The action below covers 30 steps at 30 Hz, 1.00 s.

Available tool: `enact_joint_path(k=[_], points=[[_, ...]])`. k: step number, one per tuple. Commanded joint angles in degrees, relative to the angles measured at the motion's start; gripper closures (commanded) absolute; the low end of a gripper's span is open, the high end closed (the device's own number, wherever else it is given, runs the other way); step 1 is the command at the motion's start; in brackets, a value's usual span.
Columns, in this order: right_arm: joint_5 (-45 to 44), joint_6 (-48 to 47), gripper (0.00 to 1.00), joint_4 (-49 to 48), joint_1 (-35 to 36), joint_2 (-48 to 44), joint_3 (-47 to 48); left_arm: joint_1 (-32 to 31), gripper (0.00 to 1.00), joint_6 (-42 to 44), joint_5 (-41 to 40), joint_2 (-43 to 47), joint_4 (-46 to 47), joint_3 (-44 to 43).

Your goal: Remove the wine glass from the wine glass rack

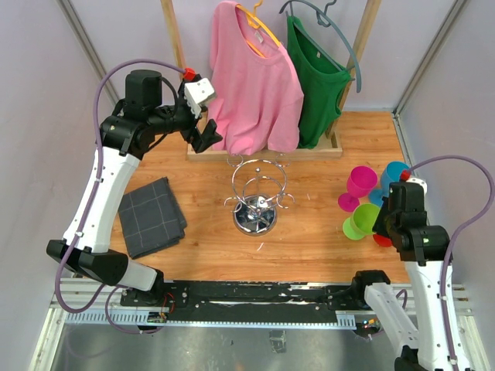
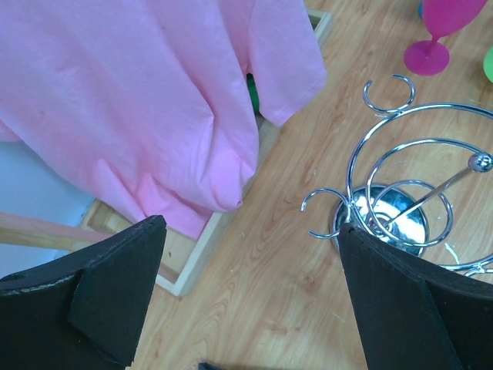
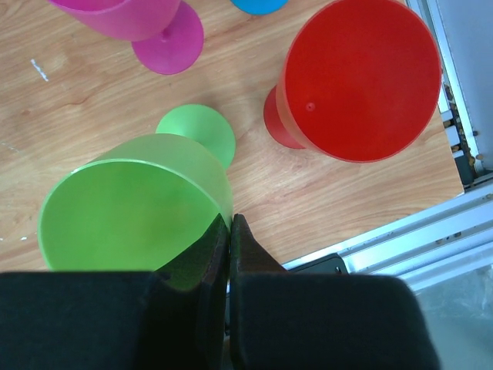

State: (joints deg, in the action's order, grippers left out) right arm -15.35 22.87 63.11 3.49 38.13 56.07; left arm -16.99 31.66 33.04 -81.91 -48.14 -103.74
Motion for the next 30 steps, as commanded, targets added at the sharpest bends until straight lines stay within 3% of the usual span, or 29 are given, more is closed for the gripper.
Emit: enact_joint_path(k=[1,10,30], points=[[2.34,-2.07,0.99,-2.78,-3.93,-0.47,-1.95,0.38,0.01,0.15,0.6,0.12,0.07,-0.6],[6.38,-2.16,0.99,-2.85,-9.46,0.54,-3.69,0.35,0.01,0.31,0.62,0.35,-0.07,-0.54],[3.97,-1.3,0.98,0.43,-10.52,4.16,-3.16,0.35,0.01,0.77,0.84,0.08,-0.09,-0.28]])
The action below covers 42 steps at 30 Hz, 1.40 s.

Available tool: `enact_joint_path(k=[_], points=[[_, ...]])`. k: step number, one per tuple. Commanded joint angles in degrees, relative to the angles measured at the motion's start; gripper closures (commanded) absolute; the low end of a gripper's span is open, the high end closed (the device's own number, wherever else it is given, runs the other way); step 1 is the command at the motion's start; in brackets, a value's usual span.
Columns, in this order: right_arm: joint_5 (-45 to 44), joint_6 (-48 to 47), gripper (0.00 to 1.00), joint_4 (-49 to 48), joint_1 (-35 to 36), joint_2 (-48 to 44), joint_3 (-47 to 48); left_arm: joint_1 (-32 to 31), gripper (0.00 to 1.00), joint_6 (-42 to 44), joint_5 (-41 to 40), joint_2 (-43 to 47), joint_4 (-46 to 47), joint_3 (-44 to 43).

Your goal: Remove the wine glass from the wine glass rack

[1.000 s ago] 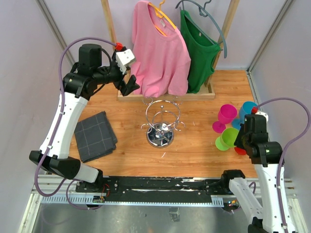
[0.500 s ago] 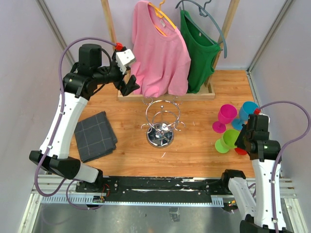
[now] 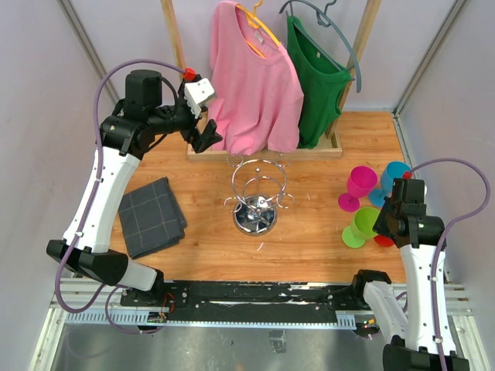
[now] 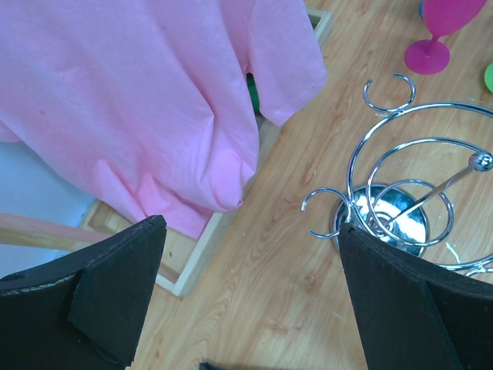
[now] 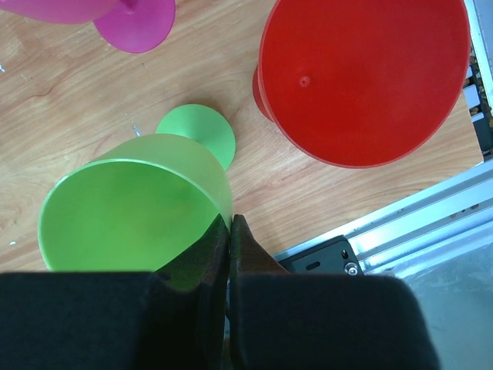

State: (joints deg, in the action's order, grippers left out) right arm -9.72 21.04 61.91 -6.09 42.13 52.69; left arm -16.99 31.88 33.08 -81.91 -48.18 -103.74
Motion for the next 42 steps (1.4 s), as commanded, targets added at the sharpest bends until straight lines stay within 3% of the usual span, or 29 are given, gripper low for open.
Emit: enact_joint_path(k=[1,14,25,27,28,29,33,36,42], points=[[-1.69,0.58,0.97,1.57,-0.94,0.41,0.22,0.35,0.01,0.55,0.88,0.05,-0.02,-0.26],[-1.21,0.55,0.55,1.49,-0.94,-0.14,1.16,0.33,0.01,0.56,0.92,0.17,-0.07,-0.05],[-2.14,-0.29,0.3,8.59,-0.94,0.32,15.24,0.33,0.01,-1.3,1.07,0.52,-0.07,-0.34],[-2.36,-0.27,0.2,10.41,-0.94,0.74,20.29,0.43,0.01,-2.84,0.56,0.53,0.17,-0.73],[-2.18,-0.36,0.04,10.96,-0.94,1.32,22.91,0.6,0.01,-3.99,0.19,0.64,0.69,-0.57],[-1.85,-0.6,0.01,11.14,-0.94,2.06,25.37,0.94,0.01,-5.68,-0.53,0.92,1.65,0.06],[0.88,-2.05,0.02,6.75,-0.9,6.53,32.99,4.26,0.01,-15.1,-4.65,4.56,10.91,8.13],[3.26,-2.47,0.01,-2.54,-0.09,9.9,32.24,7.31,0.01,-21.3,-9.28,7.93,18.68,16.29],[-9.91,-9.01,0.01,-27.17,16.68,20.22,28.27,8.59,0.01,-24.97,-14.53,11.38,25.07,24.29]])
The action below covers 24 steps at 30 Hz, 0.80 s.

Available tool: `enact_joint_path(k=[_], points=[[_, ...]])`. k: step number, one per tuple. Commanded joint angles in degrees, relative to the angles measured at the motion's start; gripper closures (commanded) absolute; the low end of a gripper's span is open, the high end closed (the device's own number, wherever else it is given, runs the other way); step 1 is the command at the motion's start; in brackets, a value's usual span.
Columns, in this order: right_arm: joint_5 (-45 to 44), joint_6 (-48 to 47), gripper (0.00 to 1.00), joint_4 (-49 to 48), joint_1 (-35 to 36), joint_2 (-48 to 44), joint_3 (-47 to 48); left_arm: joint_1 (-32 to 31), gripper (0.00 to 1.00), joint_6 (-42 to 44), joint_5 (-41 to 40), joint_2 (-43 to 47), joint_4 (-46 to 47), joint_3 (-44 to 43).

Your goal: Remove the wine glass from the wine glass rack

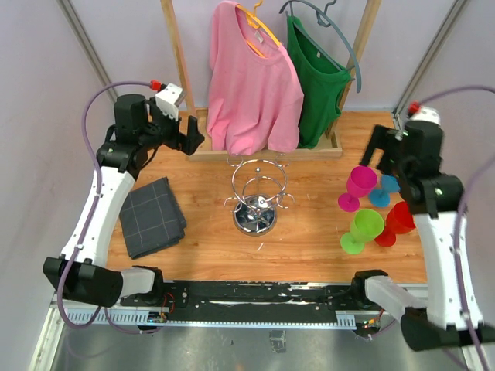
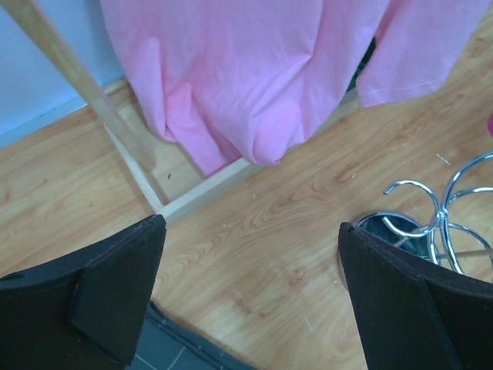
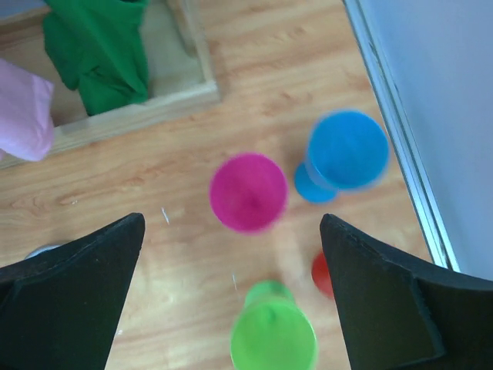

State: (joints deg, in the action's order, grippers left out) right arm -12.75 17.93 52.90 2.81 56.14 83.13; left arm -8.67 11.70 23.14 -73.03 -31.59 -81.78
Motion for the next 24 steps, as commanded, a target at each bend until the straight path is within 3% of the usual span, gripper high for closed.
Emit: enact_joint_path(k=[1,7,12,16,24], points=[[-6.43,-6.13,0.02,-21.7,7.85,8.23,-2.49,0.5,0.01,-5.18,-5.07,2.54,9.37,3.06],[-3.5,-8.03,0.02,-41.74,7.32,16.88,-9.03,5.19,0.01,-10.02,-6.5,1.15,18.83,10.07],[-3.59,-10.68,0.02,-52.81,7.37,17.19,-16.25,6.63,0.01,-11.92,-10.4,-1.04,25.22,13.1],[-4.32,-12.66,0.02,-54.74,7.31,16.43,-18.9,6.64,0.01,-10.91,-14.39,-1.8,24.81,13.18],[-4.55,-11.95,0.02,-54.21,7.32,14.57,-21.81,6.64,0.01,-13.12,-14.22,-1.14,25.45,16.17]])
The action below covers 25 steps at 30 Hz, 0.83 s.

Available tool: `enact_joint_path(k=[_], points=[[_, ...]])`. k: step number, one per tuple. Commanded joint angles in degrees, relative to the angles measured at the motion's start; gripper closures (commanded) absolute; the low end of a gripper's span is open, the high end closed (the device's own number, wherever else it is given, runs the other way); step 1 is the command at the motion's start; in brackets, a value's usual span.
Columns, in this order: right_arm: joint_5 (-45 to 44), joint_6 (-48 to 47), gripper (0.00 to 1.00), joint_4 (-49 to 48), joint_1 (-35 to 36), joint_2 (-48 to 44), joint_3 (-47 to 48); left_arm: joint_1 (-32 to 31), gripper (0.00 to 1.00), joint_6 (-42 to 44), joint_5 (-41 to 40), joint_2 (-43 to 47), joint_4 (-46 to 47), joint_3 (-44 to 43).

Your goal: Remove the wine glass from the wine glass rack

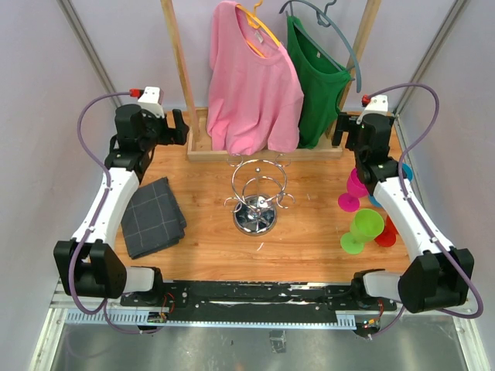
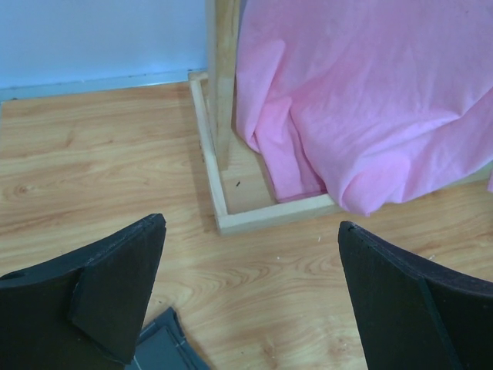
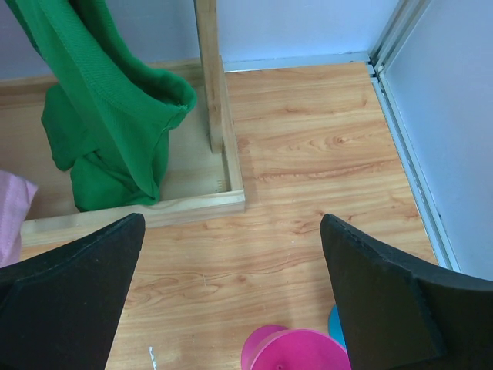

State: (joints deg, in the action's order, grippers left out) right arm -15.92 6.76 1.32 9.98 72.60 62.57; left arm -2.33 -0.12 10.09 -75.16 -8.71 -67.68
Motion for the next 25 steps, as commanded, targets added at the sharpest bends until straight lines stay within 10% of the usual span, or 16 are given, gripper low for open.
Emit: enact_joint_path(k=[1,25], points=[[-1.56,-0.9,0.02,-2.52,0.2,-1.99,-1.36,0.31,0.01,-1.21,-1.28,0.93,2.64,2.42],[-1.94,-1.54,0.02,-0.16,0.21,-1.78,-0.56,0.31,0.01,1.49,1.89,-0.17,3.61,4.05]])
